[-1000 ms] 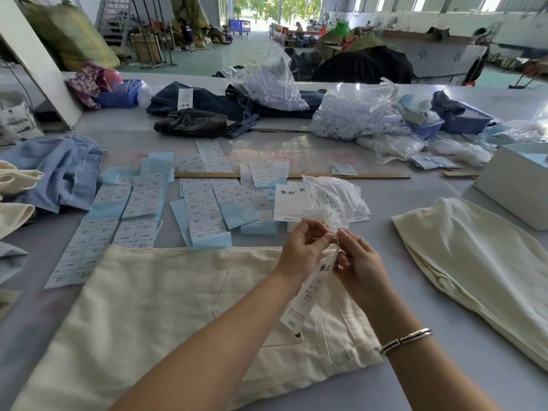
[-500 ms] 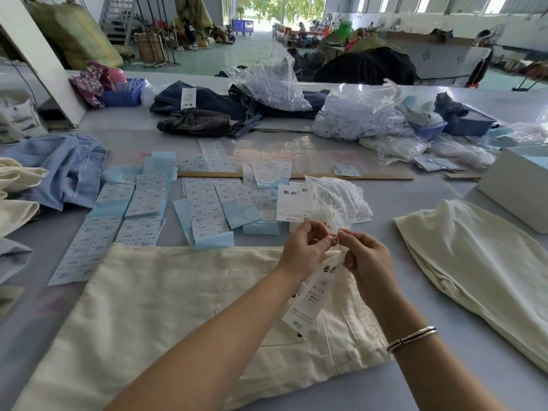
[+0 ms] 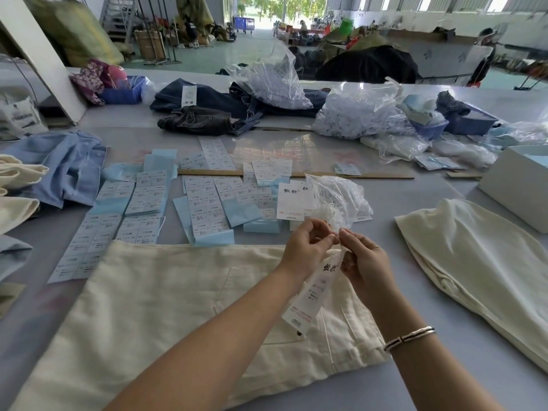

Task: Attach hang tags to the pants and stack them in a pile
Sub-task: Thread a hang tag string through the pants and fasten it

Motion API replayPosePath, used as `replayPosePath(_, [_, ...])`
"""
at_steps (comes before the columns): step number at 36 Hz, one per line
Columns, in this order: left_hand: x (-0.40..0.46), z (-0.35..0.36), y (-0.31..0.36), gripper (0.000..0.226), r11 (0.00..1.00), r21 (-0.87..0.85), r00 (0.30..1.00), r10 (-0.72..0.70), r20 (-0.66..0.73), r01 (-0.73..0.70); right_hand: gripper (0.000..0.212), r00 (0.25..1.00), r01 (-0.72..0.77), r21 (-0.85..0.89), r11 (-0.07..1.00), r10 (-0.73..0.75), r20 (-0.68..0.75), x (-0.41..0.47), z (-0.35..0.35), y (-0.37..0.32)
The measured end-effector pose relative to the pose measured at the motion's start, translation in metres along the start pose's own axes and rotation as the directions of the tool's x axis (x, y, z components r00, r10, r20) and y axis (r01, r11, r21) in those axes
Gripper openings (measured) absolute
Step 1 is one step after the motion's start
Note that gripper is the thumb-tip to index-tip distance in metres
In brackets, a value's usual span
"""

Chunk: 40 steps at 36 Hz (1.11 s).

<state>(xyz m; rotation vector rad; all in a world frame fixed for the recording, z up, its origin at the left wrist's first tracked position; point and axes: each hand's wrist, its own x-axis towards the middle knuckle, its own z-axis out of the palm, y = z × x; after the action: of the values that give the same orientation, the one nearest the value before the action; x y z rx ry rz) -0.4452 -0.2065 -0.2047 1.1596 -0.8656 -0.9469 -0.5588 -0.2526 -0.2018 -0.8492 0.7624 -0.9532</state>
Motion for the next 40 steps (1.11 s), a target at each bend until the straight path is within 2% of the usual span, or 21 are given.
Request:
replayPosePath(5, [-0.0007,0.0016,0.0015,0.021,1.000,0.007,1.000,-0.016,-0.012,0.016,0.012,1.000,0.031,0.003,1.000,-0.031,-0.007,-0.0001,0.0003,0.0001])
replayPosePath(12, [-0.0021,0.0031,0.0046,0.021,1.000,0.001,0.999,-0.016,-0.037,0.016,0.029,0.997,-0.074,0.110,0.991,0.071,0.034,0.0010,-0.0015,0.0038])
replayPosePath(24, [-0.0011,0.0044,0.0017,0.022,1.000,0.022,0.998,-0.009,-0.057,0.010,0.021,0.997,-0.070,0.126,0.990,0.066,0.043,0.0017,-0.0008,0.0060])
replayPosePath(30, [0.0002,0.0047,-0.0022,0.019,0.999,0.050,0.998,-0.001,-0.063,0.005,0.027,0.999,-0.037,0.063,0.997,0.036,0.027,0.0014,-0.0012,0.0063])
replayPosePath(36, [0.0010,0.0052,-0.0001,0.018,0.999,0.047,0.998,-0.004,-0.057,0.007,0.027,0.996,-0.061,0.149,0.987,0.050,0.076,0.0025,-0.0021,0.0069])
replayPosePath(40, [0.0013,0.0045,-0.0002,0.019,0.994,0.113,0.999,0.007,-0.048,-0.001,0.024,0.998,-0.049,0.104,0.993,0.046,0.035,0.0025,-0.0018,0.0074])
